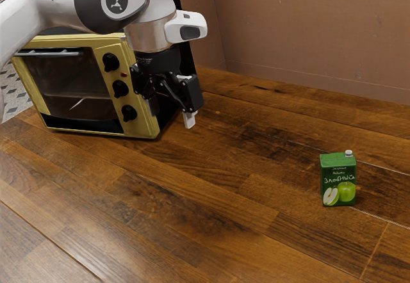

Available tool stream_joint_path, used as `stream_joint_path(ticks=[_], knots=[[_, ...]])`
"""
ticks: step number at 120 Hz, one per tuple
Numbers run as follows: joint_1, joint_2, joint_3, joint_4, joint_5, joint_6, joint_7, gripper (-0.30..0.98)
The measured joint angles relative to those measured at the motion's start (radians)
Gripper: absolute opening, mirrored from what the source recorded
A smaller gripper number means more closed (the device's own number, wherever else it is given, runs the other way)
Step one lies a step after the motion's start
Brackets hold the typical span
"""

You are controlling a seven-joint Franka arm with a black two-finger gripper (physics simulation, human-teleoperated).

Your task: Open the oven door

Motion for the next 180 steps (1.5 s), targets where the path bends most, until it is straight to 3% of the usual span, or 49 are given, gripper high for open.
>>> stream_joint_path(ticks=[41,45,51,55,56,59,68,77,91,106,127,147,180], knots=[[0.001,-0.041,0.012,0.031,-0.023,-0.004,0.003,0.69],[-0.013,-0.151,0.054,0.072,-0.017,0.0,0.028,0.68],[-0.079,-0.261,0.202,0.086,0.013,0.023,0.094,0.68],[-0.003,-0.275,0.258,0.097,0.078,0.04,0.138,0.68],[0.09,-0.264,0.21,0.031,0.071,0.048,0.137,0.68],[0.089,-0.273,0.256,0.028,0.086,0.081,0.179,0.68],[0.139,-0.313,0.41,-0.126,-0.014,0.234,0.336,0.68],[0.163,-0.325,0.468,-0.284,-0.11,0.41,0.505,0.68],[0.151,-0.261,0.487,-0.336,-0.193,0.61,0.736,0.69],[0.125,-0.228,0.542,-0.336,-0.213,0.727,0.934,0.68],[0.248,-0.103,0.553,-0.299,-0.218,0.819,1.164,0.69],[0.157,0.014,0.552,-0.251,-0.262,0.914,1.326,0.68],[0.181,0.084,0.537,-0.216,-0.276,0.999,1.499,0.69]])
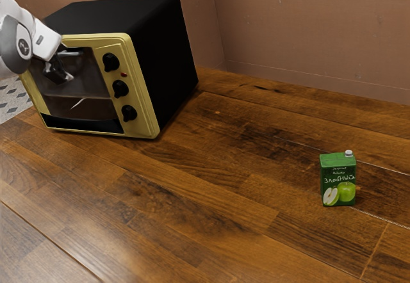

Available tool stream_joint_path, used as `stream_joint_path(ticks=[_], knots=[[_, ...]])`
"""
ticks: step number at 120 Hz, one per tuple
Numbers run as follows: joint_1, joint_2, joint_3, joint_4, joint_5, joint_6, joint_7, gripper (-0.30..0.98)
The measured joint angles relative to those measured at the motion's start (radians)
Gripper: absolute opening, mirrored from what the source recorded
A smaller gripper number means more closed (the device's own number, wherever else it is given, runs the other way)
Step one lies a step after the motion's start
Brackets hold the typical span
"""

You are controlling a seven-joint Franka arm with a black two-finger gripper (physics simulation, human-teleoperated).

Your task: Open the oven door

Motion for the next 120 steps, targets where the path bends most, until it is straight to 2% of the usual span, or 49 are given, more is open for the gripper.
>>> stream_joint_path(ticks=[31,42,52,120], knots=[[0.016,0.065,-0.002,0.055,-0.002,0.029,0.104,0.69],[0.1,0.069,-0.074,0.066,-0.008,0.032,0.132,0.69],[0.129,0.077,-0.109,0.078,-0.012,0.034,0.154,0.69],[0.139,0.097,-0.143,0.075,-0.028,0.012,0.244,0.71]])
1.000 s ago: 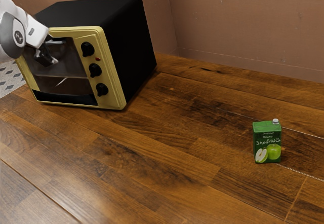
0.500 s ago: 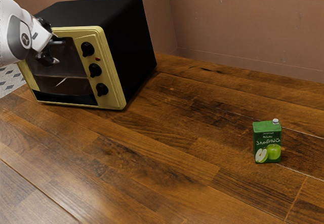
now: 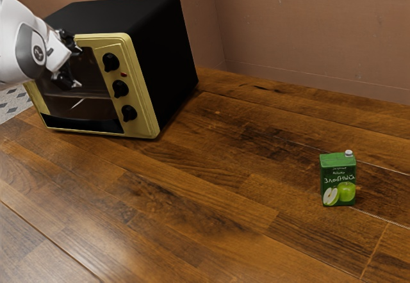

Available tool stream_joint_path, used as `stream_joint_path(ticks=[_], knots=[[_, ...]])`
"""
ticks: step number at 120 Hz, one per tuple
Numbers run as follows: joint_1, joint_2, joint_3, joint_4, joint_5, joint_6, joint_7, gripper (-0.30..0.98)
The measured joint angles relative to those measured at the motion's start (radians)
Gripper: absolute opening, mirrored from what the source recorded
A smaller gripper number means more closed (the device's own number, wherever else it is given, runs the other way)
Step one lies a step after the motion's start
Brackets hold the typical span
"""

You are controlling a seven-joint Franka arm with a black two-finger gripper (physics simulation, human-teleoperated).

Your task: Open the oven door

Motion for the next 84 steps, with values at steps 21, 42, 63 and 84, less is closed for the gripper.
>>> stream_joint_path(ticks=[21,42,63,84], knots=[[-0.012,-0.225,-0.013,-0.257,0.015,-0.032,0.017,0.68],[0.047,-0.954,-0.249,-0.33,0.115,-0.32,0.023,0.62],[0.03,-0.348,-0.691,0.192,0.21,-0.693,-0.257,0.66],[-0.005,-0.241,-0.659,0.031,0.218,-0.825,-0.572,0.67]])
